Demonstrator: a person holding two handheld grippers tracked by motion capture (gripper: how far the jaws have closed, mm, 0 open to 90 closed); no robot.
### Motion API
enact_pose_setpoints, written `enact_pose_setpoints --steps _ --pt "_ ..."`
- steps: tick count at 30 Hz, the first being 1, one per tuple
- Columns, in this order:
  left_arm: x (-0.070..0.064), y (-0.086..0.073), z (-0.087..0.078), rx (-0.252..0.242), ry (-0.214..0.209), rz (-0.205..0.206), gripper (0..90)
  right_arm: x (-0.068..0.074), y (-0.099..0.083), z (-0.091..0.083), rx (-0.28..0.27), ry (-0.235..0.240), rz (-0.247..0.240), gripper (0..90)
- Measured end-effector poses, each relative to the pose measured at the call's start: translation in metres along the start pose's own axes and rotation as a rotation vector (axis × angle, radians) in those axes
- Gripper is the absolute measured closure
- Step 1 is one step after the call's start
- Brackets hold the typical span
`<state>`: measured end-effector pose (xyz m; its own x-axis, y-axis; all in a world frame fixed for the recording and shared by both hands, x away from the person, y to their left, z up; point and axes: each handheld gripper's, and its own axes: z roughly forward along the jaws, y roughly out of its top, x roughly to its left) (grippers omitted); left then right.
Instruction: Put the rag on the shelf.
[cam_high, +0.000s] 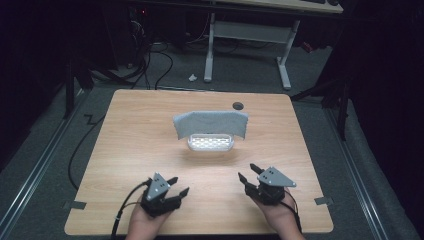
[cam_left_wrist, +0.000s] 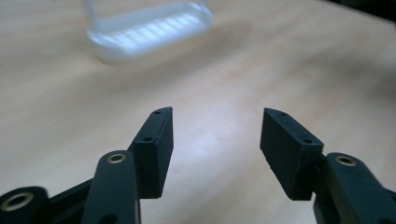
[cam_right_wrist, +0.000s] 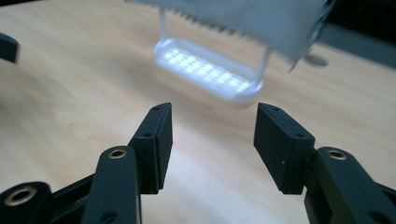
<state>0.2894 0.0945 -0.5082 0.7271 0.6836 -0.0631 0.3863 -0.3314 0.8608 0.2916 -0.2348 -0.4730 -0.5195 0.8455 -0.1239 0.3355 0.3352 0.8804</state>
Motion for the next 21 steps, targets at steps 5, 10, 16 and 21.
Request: enact_pose_setpoints --steps 5,10,16,21 --pt "-0.031 -0.011 0.013 0.095 -0.028 0.068 44.9 0.029 -0.036 0.004 0.082 0.02 0.032 44.9" --pt "-0.028 -0.009 0.013 0.109 -0.06 0.023 42.1 0.036 -0.042 0.011 0.143 0.067 -0.038 41.5" --pt "-0.015 -0.011 0.011 0.104 -0.027 -0.018 42.3 0.031 -0.041 0.016 0.132 0.085 -0.028 41.4" --pt "-0.012 -0.011 0.01 0.101 -0.015 -0.027 41.9 0.026 -0.044 0.013 0.134 0.086 -0.017 41.6"
